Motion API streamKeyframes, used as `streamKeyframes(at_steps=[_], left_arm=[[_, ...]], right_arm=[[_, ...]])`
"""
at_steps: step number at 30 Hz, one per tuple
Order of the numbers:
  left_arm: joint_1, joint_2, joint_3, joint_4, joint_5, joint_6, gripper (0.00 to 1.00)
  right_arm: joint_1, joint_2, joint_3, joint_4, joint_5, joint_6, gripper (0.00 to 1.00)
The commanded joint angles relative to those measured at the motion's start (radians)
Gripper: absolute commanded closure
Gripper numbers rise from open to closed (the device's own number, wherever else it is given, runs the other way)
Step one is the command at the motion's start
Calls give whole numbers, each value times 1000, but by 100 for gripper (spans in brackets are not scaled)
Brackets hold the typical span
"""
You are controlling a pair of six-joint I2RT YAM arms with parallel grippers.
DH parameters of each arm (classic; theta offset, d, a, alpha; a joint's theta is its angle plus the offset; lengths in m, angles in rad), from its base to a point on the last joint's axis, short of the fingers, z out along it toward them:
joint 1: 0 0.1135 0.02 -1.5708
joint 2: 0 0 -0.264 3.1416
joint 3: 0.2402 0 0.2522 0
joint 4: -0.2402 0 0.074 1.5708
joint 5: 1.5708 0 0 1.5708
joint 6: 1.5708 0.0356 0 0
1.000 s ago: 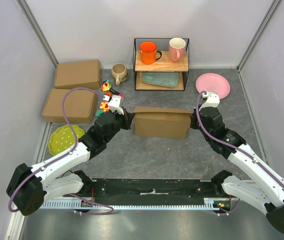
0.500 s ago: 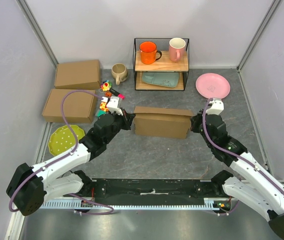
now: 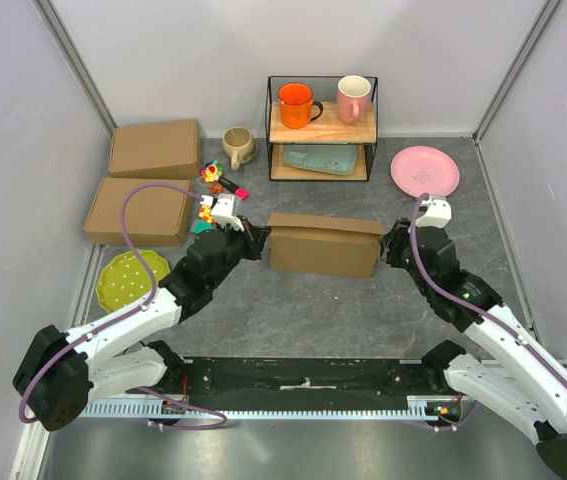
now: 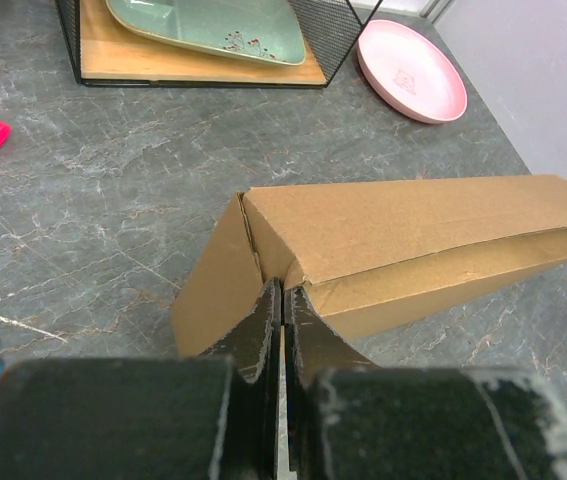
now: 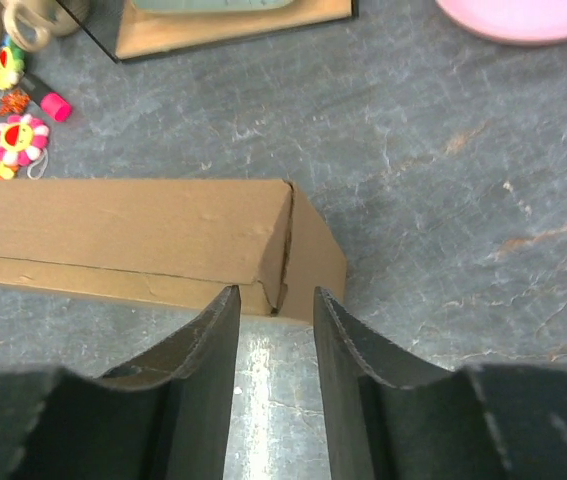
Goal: Fold the paper box
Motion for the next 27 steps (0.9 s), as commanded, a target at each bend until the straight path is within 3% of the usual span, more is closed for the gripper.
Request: streamKeyframes(at_steps=[1, 5, 11, 19, 27], left_arm=[[-10, 44, -33, -225, 8, -34, 98], [-10, 44, -36, -225, 7, -37, 98], [-9, 45, -44, -225, 4, -41, 98], [-9, 56, -33, -226, 11, -41, 98], [-9, 58, -28, -228, 11, -37, 98]], right_arm=[[2, -12, 162, -62, 0, -59, 55], [2, -4, 211, -23, -6, -84, 57], [2, 88, 208, 36, -12, -81, 78], [2, 47, 113, 33, 2, -64, 62], [3, 13, 82, 0, 10, -61, 62]])
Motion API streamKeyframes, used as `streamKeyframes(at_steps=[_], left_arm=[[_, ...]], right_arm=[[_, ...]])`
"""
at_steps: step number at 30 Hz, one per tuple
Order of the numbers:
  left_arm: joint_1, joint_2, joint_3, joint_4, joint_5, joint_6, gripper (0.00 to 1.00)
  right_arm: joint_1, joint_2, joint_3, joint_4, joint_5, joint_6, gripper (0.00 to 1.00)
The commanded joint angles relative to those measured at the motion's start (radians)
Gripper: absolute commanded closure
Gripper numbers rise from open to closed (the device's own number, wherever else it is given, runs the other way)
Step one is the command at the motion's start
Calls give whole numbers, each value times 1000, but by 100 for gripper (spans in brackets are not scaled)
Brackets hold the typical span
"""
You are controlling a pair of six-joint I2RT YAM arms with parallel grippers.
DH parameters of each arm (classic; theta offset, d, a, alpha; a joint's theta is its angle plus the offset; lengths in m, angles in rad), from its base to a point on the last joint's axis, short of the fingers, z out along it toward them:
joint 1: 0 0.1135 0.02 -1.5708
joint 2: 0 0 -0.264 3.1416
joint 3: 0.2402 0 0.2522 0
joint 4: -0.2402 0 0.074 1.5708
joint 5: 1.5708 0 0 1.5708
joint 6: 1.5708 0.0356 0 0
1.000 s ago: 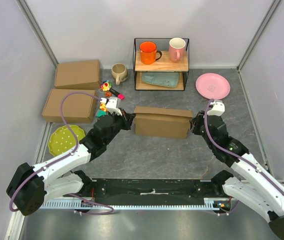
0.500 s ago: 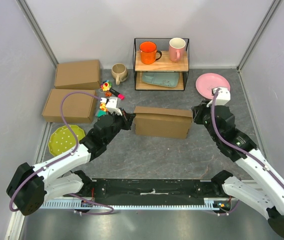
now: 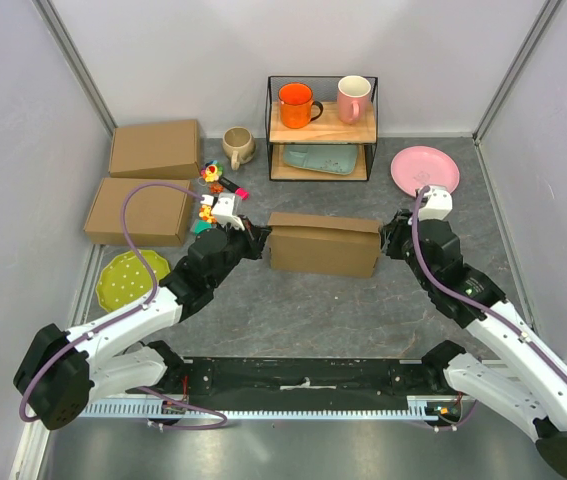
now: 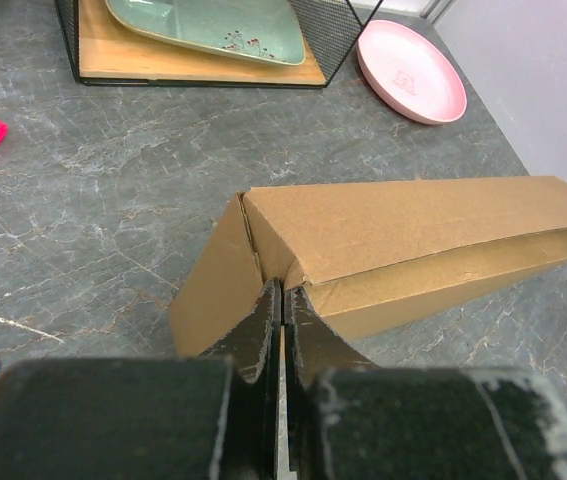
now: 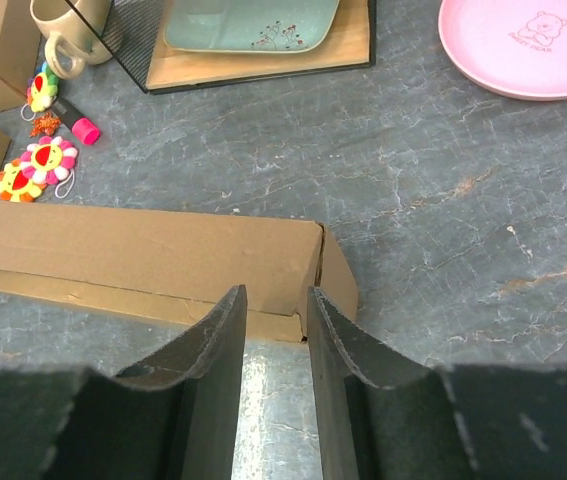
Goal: Fold the paper box
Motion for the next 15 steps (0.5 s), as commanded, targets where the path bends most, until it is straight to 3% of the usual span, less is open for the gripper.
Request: streamKeyframes(at_steps=[1, 5, 15], left_arm=[[-9, 48, -36, -226, 13, -29, 98], [-9, 44, -38, -229, 12, -29, 98], [-10, 44, -34, -232, 12, -28, 98]], right_arm=[[2, -25, -24, -2, 16, 5, 62], [2, -25, -37, -8, 11, 2, 68], [0, -26, -73, -11, 28, -4, 68]])
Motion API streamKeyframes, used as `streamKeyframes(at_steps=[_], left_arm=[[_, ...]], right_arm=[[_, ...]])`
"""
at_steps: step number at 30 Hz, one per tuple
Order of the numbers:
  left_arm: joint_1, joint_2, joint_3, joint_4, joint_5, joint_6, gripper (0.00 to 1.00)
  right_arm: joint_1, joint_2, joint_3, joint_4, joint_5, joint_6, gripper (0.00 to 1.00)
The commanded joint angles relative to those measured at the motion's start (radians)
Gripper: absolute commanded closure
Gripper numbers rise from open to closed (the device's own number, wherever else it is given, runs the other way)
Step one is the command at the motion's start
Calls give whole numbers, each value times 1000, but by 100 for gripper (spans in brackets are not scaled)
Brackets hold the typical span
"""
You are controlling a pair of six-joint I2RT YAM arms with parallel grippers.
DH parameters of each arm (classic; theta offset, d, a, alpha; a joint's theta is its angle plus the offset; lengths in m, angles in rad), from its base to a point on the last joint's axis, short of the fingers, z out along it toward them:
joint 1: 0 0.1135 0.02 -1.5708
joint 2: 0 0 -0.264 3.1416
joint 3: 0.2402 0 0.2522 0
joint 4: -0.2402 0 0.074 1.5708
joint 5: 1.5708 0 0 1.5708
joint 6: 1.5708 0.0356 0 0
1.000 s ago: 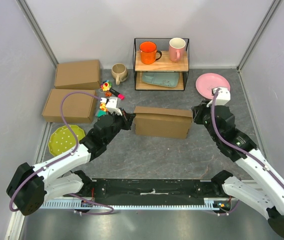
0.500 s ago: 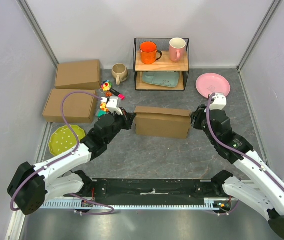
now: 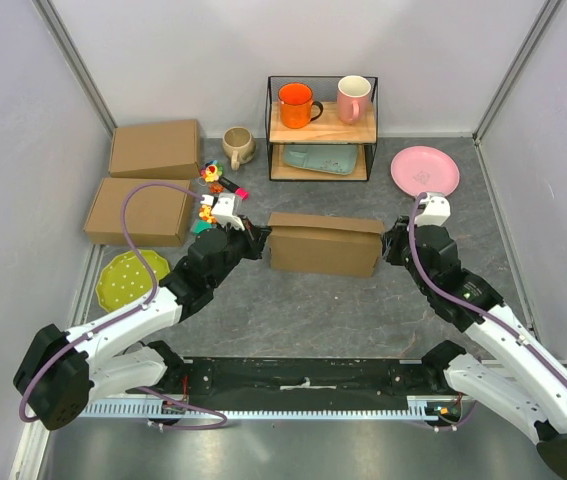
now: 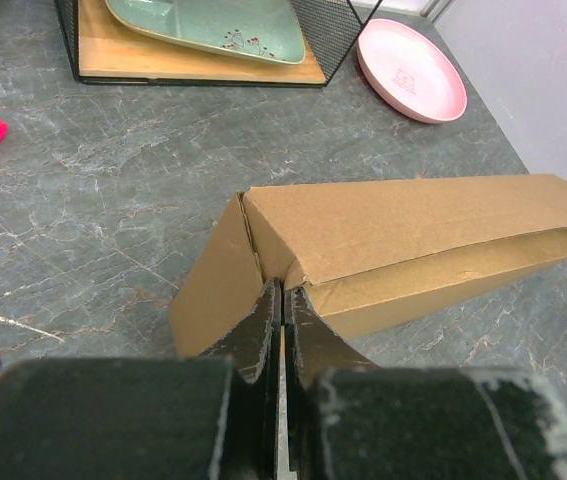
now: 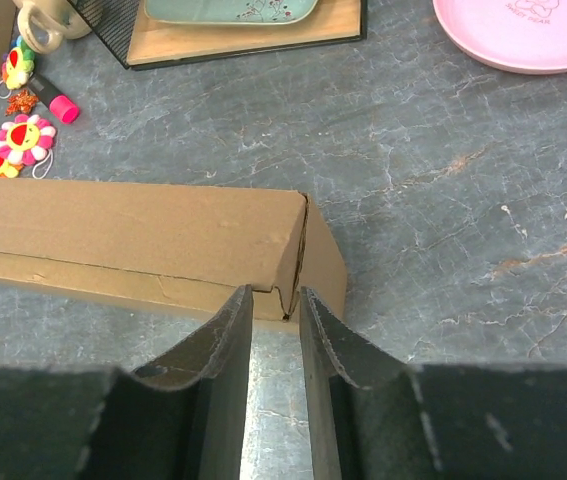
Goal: Fold the paper box
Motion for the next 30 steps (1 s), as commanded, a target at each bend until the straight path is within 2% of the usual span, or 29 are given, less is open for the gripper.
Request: streamKeyframes(at_steps=[1, 8, 16, 19, 20, 23, 30], left_arm=[[-9, 46, -35, -226, 13, -28, 98], [-9, 45, -34, -228, 14, -28, 98], [-9, 43, -32, -231, 13, -25, 98], [-9, 42, -32, -231, 13, -22, 98], [-10, 42, -32, -231, 13, -24, 98], [-10, 43, -35, -231, 14, -27, 98], [-19, 55, -54, -217, 17, -47, 98]], right_arm=[[1, 8, -14, -6, 28, -6, 68], [1, 36, -8, 13, 39, -14, 69], [3, 46, -8, 27, 42, -9, 75], [1, 42, -8, 36, 43, -10, 83], [1, 40, -8, 36, 42, -12, 91], [3, 36, -22, 36, 49, -3, 100], [1, 11, -117, 28, 36, 89, 100]])
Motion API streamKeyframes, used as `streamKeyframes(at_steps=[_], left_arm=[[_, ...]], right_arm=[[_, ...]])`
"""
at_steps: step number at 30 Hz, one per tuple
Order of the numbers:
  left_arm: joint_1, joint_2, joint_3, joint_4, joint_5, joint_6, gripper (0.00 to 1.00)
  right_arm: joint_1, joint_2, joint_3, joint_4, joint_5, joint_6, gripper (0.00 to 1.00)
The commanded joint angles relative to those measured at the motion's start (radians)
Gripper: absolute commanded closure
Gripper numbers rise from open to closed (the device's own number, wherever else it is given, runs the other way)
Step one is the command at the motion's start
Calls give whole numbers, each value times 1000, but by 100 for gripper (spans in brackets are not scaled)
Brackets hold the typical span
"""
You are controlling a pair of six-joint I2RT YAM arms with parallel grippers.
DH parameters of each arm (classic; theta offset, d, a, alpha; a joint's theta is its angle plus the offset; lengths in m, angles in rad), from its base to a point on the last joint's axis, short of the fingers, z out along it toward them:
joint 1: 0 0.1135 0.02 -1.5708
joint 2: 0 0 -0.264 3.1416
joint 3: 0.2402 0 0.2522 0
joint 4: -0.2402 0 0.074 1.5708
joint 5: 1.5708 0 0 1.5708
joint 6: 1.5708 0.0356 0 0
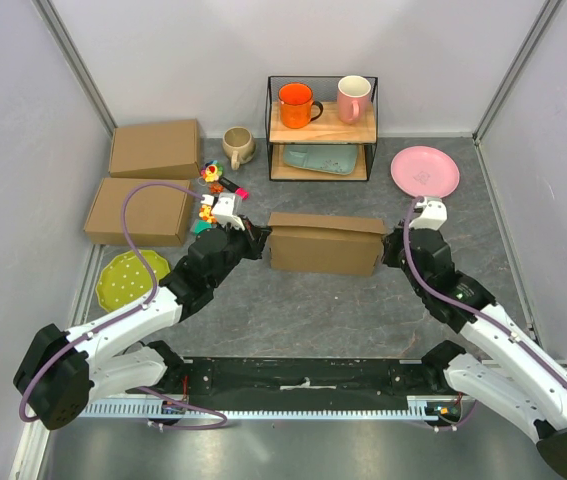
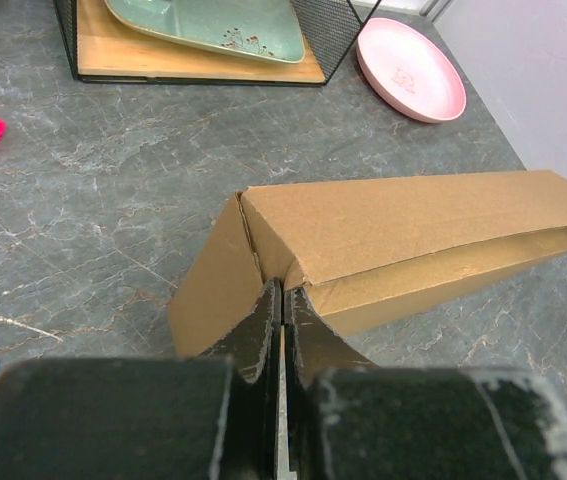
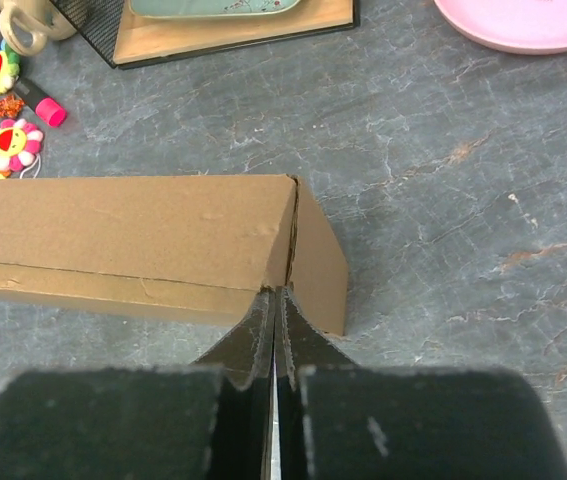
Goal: Fold the paper box
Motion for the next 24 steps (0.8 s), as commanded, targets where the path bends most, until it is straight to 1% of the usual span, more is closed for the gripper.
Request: streamKeyframes(at_steps=[1, 7, 9, 11, 12, 13, 14, 17, 19, 22, 24], left_arm=[[-20, 55, -59, -211, 13, -46, 98], [-32, 66, -99, -190, 10, -81, 98], [-32, 67, -108, -187, 10, -90, 98], [-32, 64, -107, -187, 9, -87, 98], [-32, 63, -104, -188, 6, -83, 98], [-34, 58, -101, -190, 4, -81, 98], [-34, 58, -95, -194, 3, -77, 98], [-32, 57, -82, -202, -5, -71, 98], [-34, 55, -79, -202, -5, -69, 98], [-32, 57, -76, -204, -8, -67, 98], [-32, 58, -78, -204, -11, -66, 98]], right_arm=[[-2, -13, -90, -28, 7, 85, 100], [-2, -25, -179, -41, -36, 166, 100], [0, -39, -181, -43, -31, 165, 100], [-2, -55, -149, -58, -22, 156, 100], [-3, -59, -130, -67, -18, 151, 99], [-2, -62, -86, -77, -7, 147, 94], [-2, -68, -60, -93, -4, 130, 84], [-2, -72, 45, -118, 12, 96, 74], [-2, -71, 113, -123, 13, 82, 72], [-2, -60, 174, -115, 5, 68, 71], [-2, -42, 178, -78, -1, 67, 71]])
